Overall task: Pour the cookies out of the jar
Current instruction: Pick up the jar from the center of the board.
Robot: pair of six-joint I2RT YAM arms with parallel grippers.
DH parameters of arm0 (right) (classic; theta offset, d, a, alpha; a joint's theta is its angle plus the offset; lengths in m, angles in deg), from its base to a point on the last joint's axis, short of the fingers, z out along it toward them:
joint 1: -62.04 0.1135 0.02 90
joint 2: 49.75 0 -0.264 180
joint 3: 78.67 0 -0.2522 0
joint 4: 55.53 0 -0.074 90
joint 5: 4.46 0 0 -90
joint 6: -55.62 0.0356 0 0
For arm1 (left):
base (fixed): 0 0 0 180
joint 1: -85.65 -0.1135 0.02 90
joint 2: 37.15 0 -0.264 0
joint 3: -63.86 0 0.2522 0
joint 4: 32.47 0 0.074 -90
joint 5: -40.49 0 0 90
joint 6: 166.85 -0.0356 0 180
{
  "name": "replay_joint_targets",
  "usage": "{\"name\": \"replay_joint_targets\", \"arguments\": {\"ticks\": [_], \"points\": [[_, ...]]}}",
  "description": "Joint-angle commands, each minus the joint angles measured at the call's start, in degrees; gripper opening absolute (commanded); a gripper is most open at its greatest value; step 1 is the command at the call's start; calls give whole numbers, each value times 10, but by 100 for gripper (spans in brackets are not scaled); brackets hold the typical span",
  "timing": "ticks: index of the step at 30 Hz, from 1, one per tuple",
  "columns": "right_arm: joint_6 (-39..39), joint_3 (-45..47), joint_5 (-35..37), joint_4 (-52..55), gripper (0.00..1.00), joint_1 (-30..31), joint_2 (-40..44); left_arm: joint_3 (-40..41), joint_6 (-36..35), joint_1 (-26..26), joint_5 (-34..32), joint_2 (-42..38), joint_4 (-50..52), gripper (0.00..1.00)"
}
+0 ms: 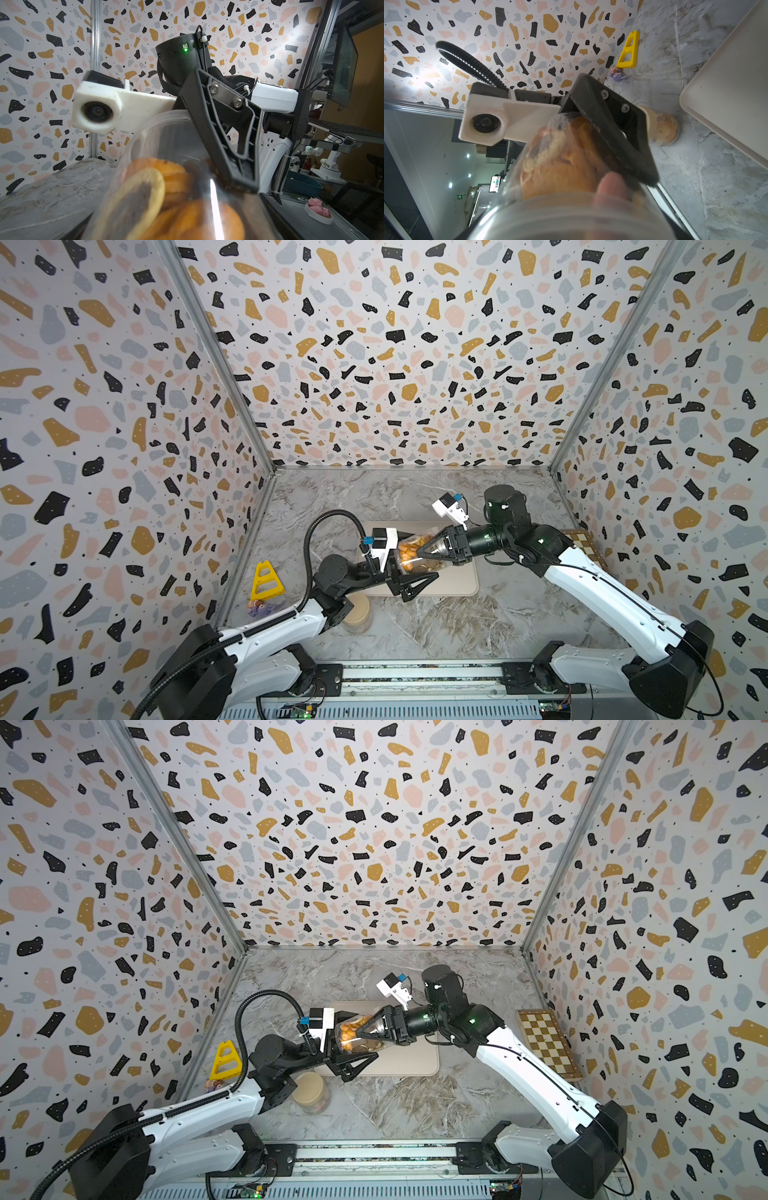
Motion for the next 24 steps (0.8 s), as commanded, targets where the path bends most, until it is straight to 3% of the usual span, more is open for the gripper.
{"name": "replay_joint_targets", "arguments": {"ticks": [1, 9, 19, 20, 21, 22, 24], "points": [[-21, -4, 6, 11, 70, -16, 19, -15, -15, 3, 7, -33, 8, 99], [-27, -10, 5, 22, 71, -15, 18, -17, -17, 3, 19, -20, 26, 100], [-38, -5, 16, 36, 71, -13, 19, -45, -16, 3, 48, -8, 70, 75], [-40, -7, 17, 39, 70, -13, 18, -45, -18, 3, 49, -9, 75, 75], [-43, -10, 17, 42, 71, -13, 17, -46, -18, 3, 47, -10, 85, 81], [-43, -12, 16, 43, 71, -13, 16, -47, -14, 3, 33, -12, 99, 99], [-44, -14, 16, 43, 70, -13, 16, -47, -10, 3, 18, -14, 117, 99]]}}
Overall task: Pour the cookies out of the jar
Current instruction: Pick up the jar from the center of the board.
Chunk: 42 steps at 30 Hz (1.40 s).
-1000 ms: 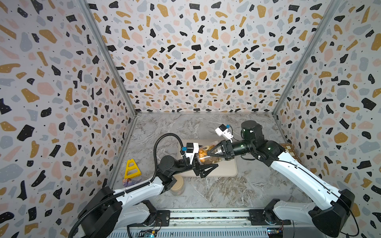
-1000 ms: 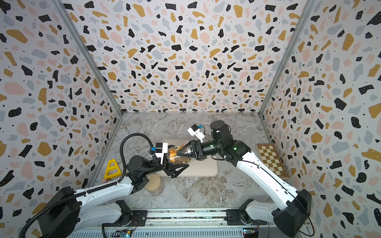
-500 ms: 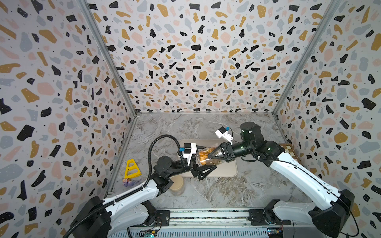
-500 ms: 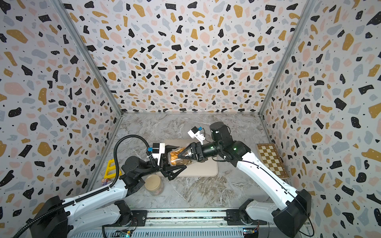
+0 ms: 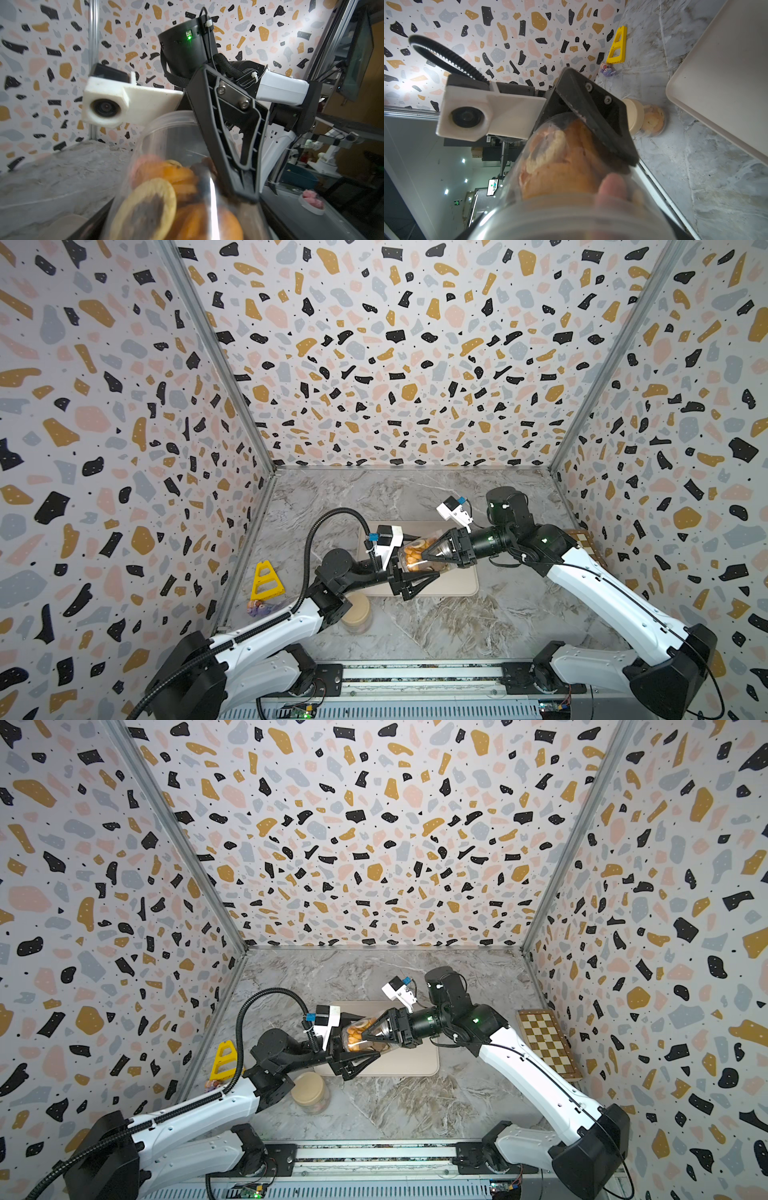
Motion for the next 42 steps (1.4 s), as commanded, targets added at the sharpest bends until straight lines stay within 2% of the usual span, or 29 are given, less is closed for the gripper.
{"name": "replay_joint_targets", "arguments": {"ticks": [1, 10, 13, 17, 26, 30, 35, 38, 42], "points": [[-13, -18, 6, -12, 71, -1, 10, -16, -4, 4, 6, -11, 9, 99], [-13, -23, 3, -13, 72, -2, 7, -13, -14, 3, 11, -22, 17, 100], [-10, -25, 2, -17, 72, -3, 7, -15, -12, 3, 19, -18, 18, 96], [-8, -29, 0, -17, 72, -3, 5, -17, 0, 2, 12, -14, 23, 100], [-1, -26, -5, -25, 72, -1, 4, -29, -2, 3, 25, -7, 28, 100], [-1, -25, -3, -24, 72, -1, 3, -28, -5, 3, 29, -7, 21, 91], [-3, -20, 0, -24, 73, -2, 5, -31, -10, 2, 24, -14, 32, 69], [-2, -23, 1, -22, 77, -3, 4, -29, -9, 2, 14, -17, 35, 71], [-10, -32, 7, -7, 90, -9, 1, -25, -14, 1, 10, -22, 36, 71]]}}
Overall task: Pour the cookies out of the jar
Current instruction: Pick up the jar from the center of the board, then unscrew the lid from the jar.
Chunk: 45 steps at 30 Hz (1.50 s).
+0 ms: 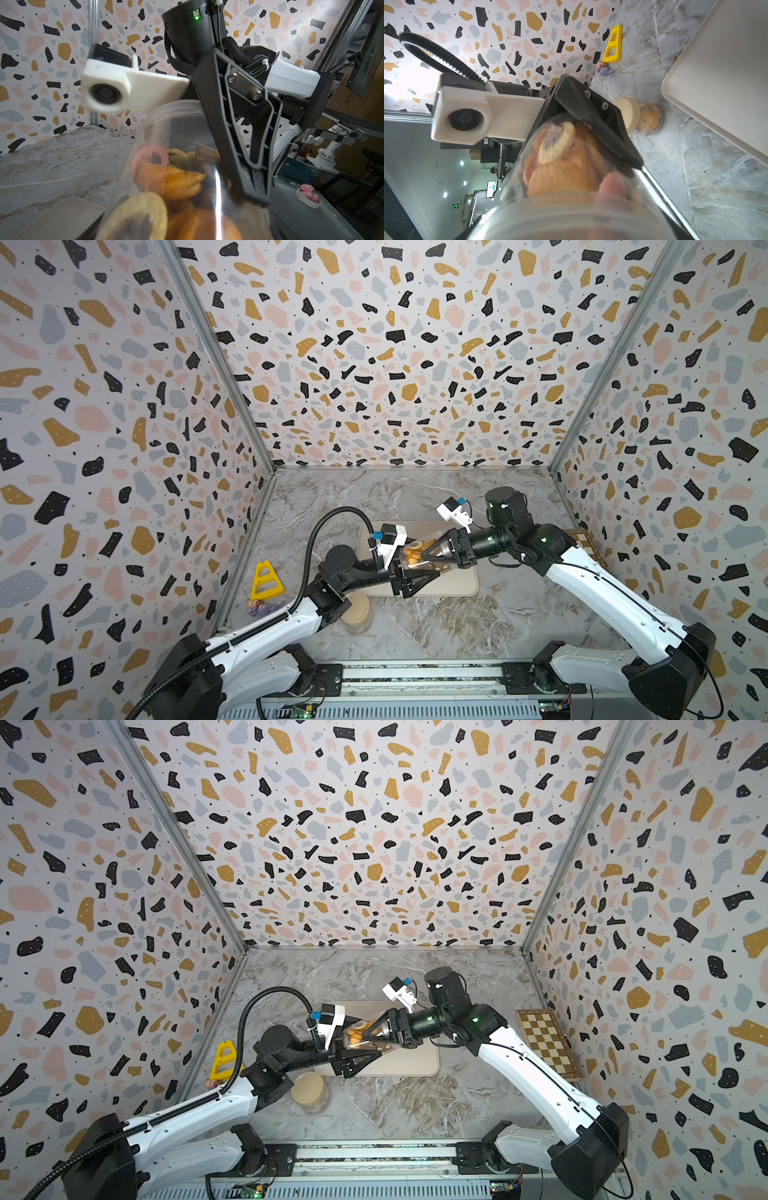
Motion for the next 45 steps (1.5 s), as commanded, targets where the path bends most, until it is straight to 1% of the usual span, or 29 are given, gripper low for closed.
{"name": "replay_joint_targets", "arguments": {"ticks": [1, 4, 9, 12, 14, 15, 17, 19, 20, 22, 23, 26, 28, 30, 32, 33, 34, 35, 36, 37, 38, 40, 41, 42, 43, 45], "points": [[-9, -33, 9, -10, 92, -7, 3, -13, -14, 4, 3, -15, -23, 71], [-21, -43, 23, 15, 100, -17, 1, -10, -25, 4, -17, -21, -15, 67], [-29, -52, 33, 40, 99, -31, -1, -11, -36, 4, -37, -23, -4, 59], [-72, -98, 88, 132, 99, -56, -19, -4, -39, 4, -70, -27, -12, 57], [-88, -136, 126, 193, 99, -81, -29, 4, -44, 4, -105, -31, -18, 57], [-93, -154, 134, 211, 99, -93, -33, 10, -48, 3, -128, -35, -20, 59], [-83, -170, 131, 209, 99, -102, -33, 18, -50, 3, -168, -39, -23, 59], [-58, -171, 125, 187, 99, -103, -26, 25, -55, 3, -185, -42, -32, 58], [-47, -174, 141, 184, 99, -103, -24, 29, -55, 3, -193, -43, -35, 56], [-30, -176, 198, 197, 99, -109, -24, 34, -54, 2, -203, -45, -40, 55], [-24, -176, 244, 212, 99, -114, -23, 36, -53, 2, -208, -46, -41, 55], [-30, -155, 477, 269, 99, -120, -34, 36, -51, 2, -214, -49, -38, 53], [-62, -105, 586, 270, 99, -124, -35, 36, -49, 1, -218, -50, -37, 52], [-74, -66, 665, 283, 99, -127, -44, 37, -46, 1, -218, -49, -37, 50], [-58, -58, 805, 342, 99, -106, -80, 40, -42, 1, -223, -48, -40, 48], [-49, -63, 837, 372, 99, -103, -105, 40, -42, 1, -224, -49, -40, 48], [-17, -74, 871, 413, 99, -104, -141, 41, -42, 0, -223, -48, -41, 47], [23, -95, 890, 459, 99, -105, -176, 42, -42, -1, -221, -50, -41, 47], [37, -110, 881, 484, 99, -104, -206, 42, -42, -2, -222, -51, -41, 47], [34, -116, 871, 491, 94, -98, -233, 44, -42, -3, -225, -53, -42, 47], [35, -112, 872, 486, 90, -84, -247, 46, -41, -3, -229, -54, -43, 47], [43, -100, 888, 468, 92, -55, -242, 49, -39, -5, -231, -57, -44, 47], [34, -89, 888, 446, 95, -39, -222, 49, -39, -7, -231, -59, -41, 47], [21, -78, 883, 418, 95, -32, -198, 50, -39, -8, -231, -62, -36, 47], [9, -60, 870, 379, 94, -31, -159, 51, -39, -9, -230, -65, -32, 47], [-35, -10, 811, 270, 88, -51, -71, 55, -39, -10, -231, -70, -30, 47]]}}
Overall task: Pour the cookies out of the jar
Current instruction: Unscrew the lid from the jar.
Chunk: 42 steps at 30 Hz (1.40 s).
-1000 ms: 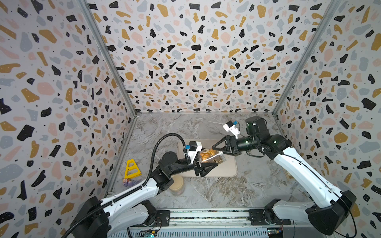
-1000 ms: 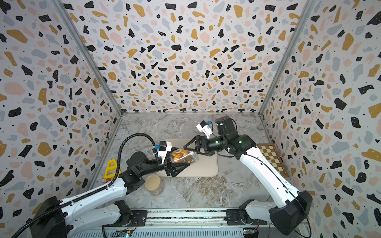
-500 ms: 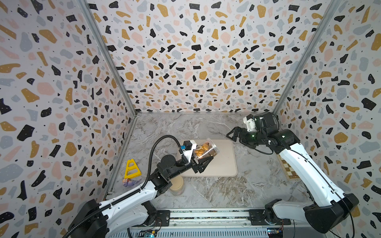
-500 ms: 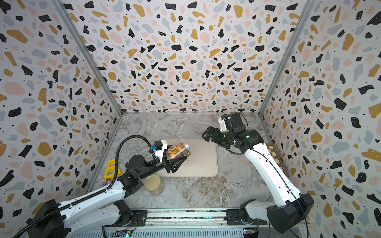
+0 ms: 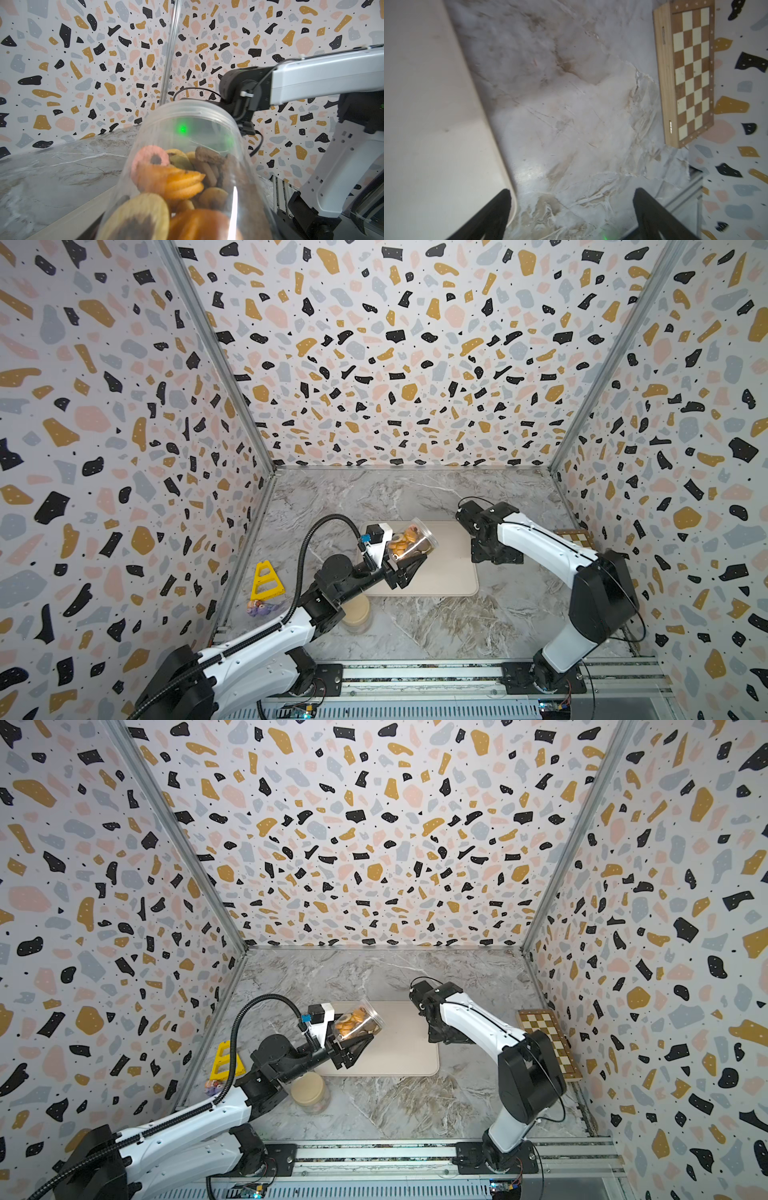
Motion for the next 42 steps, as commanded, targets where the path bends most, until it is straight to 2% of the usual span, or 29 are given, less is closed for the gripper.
{"name": "replay_joint_targets", "arguments": {"ticks": [1, 3, 4, 6, 7, 9, 12, 15, 18, 22, 27, 31, 38, 42], "points": [[-42, 48, -35, -135, 84, -27, 173, 2, 0, -7, -5, -21, -59, 47], [-64, 102, -22, -218, 89, -26, 254, 3, 4, -11, -2, -24, -58, 47], [-76, 122, -55, -247, 97, -52, 287, 3, 8, -13, -1, -24, -58, 47], [-89, 151, -253, -284, 100, -174, 313, 2, 11, -16, 4, -23, -60, 47], [-90, 162, -350, -281, 100, -242, 301, 2, 12, -17, 5, -21, -61, 47], [-129, 162, -467, -255, 92, -297, 248, 3, 16, -20, 8, -19, -65, 47], [-170, 161, -592, -271, 88, -306, 243, 6, 23, -23, 16, -18, -71, 47], [-167, 111, -691, -274, 93, -301, 265, 12, 25, -27, 22, -18, -76, 47], [-129, 49, -791, -283, 97, -271, 262, 14, 29, -33, 40, -11, -94, 46], [-58, -19, -765, -277, 100, -150, 240, 6, 40, -36, 65, 5, -119, 46], [61, -27, -742, -366, 100, -70, 243, 3, 58, -38, 72, 19, -153, 46], [72, -54, -714, -349, 100, -47, 227, -6, 69, -40, 81, 21, -159, 43], [125, -32, -712, -377, 99, -40, 212, -9, 79, -40, 85, 22, -180, 43], [135, -37, -705, -393, 99, -15, 192, -12, 73, -40, 91, 34, -182, 41]]}}
